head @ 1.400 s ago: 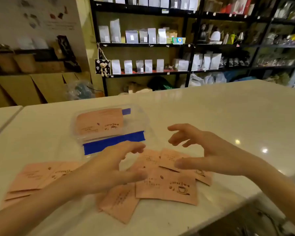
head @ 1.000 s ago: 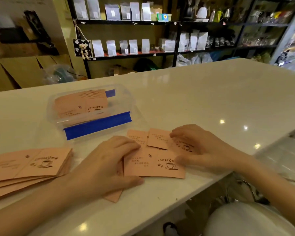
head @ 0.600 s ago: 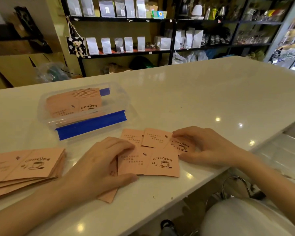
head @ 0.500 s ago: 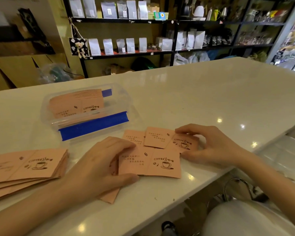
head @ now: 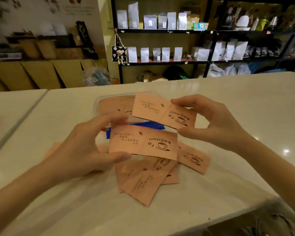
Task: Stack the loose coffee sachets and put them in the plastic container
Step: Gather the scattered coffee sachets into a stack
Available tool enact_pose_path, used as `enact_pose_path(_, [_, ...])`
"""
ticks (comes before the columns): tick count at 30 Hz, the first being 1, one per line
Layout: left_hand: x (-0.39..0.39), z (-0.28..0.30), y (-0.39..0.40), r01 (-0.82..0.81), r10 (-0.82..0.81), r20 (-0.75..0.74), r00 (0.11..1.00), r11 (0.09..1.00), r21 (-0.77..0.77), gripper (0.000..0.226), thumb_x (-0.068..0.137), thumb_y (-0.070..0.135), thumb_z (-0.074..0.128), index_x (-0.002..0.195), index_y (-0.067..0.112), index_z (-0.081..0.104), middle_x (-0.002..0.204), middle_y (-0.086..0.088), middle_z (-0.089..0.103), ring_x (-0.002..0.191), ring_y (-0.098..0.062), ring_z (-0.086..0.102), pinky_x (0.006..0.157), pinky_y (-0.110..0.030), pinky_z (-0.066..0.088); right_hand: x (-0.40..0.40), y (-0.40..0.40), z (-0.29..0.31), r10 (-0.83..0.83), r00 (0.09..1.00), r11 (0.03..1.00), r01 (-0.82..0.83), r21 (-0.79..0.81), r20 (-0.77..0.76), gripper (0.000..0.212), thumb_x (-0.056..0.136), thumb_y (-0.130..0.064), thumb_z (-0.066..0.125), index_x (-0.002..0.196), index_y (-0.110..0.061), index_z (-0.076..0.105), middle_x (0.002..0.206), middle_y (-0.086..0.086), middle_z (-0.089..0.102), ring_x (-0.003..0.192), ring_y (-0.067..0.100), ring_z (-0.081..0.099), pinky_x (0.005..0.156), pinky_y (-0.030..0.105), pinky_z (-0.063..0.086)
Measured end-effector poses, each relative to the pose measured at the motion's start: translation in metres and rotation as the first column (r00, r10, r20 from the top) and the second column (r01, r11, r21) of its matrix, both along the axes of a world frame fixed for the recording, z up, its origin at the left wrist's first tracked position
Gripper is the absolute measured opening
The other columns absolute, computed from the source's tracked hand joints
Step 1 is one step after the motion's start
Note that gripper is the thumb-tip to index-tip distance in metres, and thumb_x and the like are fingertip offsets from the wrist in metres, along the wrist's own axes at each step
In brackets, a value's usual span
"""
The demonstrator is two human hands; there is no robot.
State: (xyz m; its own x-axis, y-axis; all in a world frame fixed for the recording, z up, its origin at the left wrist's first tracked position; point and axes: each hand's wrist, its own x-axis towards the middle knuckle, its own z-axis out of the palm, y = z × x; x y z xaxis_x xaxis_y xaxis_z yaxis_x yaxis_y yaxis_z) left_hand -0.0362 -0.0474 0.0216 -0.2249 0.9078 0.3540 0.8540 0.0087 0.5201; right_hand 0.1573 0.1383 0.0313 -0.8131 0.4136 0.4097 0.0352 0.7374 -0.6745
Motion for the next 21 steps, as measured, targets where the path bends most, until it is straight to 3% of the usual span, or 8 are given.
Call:
enact_pose_path(6, [-0.031, -0.001, -0.041, -0.208, 0.206, 0.068, 0.976, 0.978, 0.025, 0.077, 0.043, 0.063, 0.063, 0.115, 0.045, 0.042, 0.107, 0.036, 0.049, 0.107, 0.014, 0.043, 0.079, -0.010, 0.039, -0.064, -0.026, 0.017, 0.198, 0.980, 0.979, -0.197, 0.052, -0.016, 0.054, 0.065, -0.029, 0.071, 0.114, -0.031, 0.051, 0.117, -0.016, 0.054, 0.109, -0.002, 0.051, 0.087, 0.013, 0.046])
enact_pose_path(12, [-0.050, -0.014, -0.076, -0.354, 0.356, 0.172, 0.918, 0.934, -0.042, 0.076, 0.041, 0.060, 0.065, 0.109, 0.054, 0.034, 0.107, 0.038, 0.042, 0.100, 0.024, 0.040, 0.077, -0.010, 0.035, -0.107, -0.051, 0.002, 0.342, 0.939, 0.939, -0.343, 0.033, 0.021, 0.053, 0.067, -0.028, 0.072, 0.116, -0.030, 0.050, 0.117, -0.024, 0.049, 0.109, -0.009, 0.046, 0.083, 0.008, 0.045])
enact_pose_path(15, [-0.058, -0.023, -0.084, -0.390, 0.395, 0.202, 0.896, 0.919, -0.062, 0.076, 0.044, 0.058, 0.070, 0.109, 0.053, 0.032, 0.106, 0.039, 0.041, 0.097, 0.027, 0.039, 0.078, -0.009, 0.034, -0.119, -0.061, -0.008, 0.375, 0.926, 0.926, -0.377, 0.035, 0.046, 0.051, 0.068, -0.027, 0.074, 0.112, -0.036, 0.049, 0.112, -0.028, 0.046, 0.106, -0.017, 0.042, 0.079, 0.003, 0.041])
enact_pose_path(18, [-0.062, -0.031, -0.086, -0.401, 0.414, 0.230, 0.881, 0.910, -0.105, 0.079, 0.048, 0.055, 0.075, 0.113, 0.050, 0.031, 0.107, 0.038, 0.040, 0.100, 0.020, 0.041, 0.086, -0.014, 0.034, -0.126, -0.069, -0.019, 0.380, 0.920, 0.925, -0.380, -0.022, 0.094, 0.050, 0.069, -0.027, 0.073, 0.104, -0.048, 0.045, 0.101, -0.036, 0.043, 0.099, -0.025, 0.039, 0.076, 0.001, 0.041])
enact_pose_path(21, [-0.065, -0.040, -0.088, -0.381, 0.412, 0.242, 0.878, 0.910, -0.165, 0.078, 0.043, 0.060, 0.068, 0.110, 0.057, 0.030, 0.104, 0.042, 0.045, 0.099, 0.026, 0.039, 0.086, -0.012, 0.033, -0.130, -0.072, -0.030, 0.389, 0.912, 0.921, -0.383, -0.070, 0.131, 0.049, 0.070, -0.026, 0.072, 0.108, -0.044, 0.047, 0.100, -0.035, 0.043, 0.097, -0.026, 0.039, 0.075, 0.002, 0.043])
